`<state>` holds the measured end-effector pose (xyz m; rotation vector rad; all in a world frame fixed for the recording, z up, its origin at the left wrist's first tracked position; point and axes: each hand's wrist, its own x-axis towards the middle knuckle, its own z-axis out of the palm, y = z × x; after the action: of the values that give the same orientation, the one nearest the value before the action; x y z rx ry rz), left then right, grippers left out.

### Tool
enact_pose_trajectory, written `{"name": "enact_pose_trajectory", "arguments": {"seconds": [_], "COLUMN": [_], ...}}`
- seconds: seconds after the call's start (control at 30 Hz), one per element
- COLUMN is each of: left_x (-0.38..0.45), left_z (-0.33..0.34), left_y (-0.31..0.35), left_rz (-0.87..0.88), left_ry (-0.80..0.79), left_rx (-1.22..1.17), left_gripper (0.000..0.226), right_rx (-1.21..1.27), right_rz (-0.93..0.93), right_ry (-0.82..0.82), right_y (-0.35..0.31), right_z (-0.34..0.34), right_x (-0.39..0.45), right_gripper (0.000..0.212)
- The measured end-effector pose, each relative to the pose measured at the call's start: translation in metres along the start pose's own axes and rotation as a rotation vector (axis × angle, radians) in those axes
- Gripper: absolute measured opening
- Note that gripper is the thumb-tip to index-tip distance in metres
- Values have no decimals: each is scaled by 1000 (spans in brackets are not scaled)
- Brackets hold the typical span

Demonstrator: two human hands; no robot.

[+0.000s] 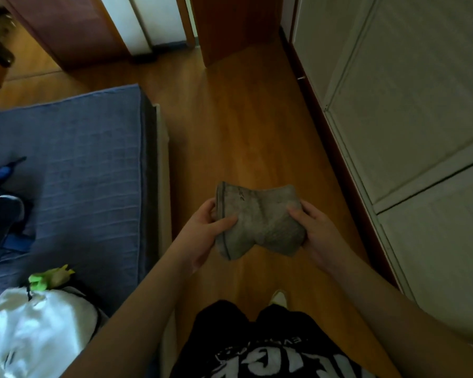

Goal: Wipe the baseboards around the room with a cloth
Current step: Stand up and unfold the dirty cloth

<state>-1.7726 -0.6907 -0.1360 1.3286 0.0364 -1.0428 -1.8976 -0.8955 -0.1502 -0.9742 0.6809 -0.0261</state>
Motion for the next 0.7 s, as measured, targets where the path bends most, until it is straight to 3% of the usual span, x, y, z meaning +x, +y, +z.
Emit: {"name": "enact_pose_trajectory", "arguments": {"seconds": [0.2,0.4,0.6,0.7], "left_x": [57,132,193,225], "left_z": [-24,-79,-121,-135], "left_y": [37,82,134,162], "left_rz": [-2,23,129,188], "left_ry": [107,148,307,326], "left_rx": [-21,-61,362,431], "left_gripper": [57,34,23,21], "right_rx": [-31,-129,-207,-252], "right_rz": [-70,-75,-58,-93], "right_ry": [-19,-55,-90,-35], "right_y": [-30,-60,-102,-120], "right_z": [29,80,135,151], "right_x": [81,187,268,302], "right_gripper": [27,26,21,14]}}
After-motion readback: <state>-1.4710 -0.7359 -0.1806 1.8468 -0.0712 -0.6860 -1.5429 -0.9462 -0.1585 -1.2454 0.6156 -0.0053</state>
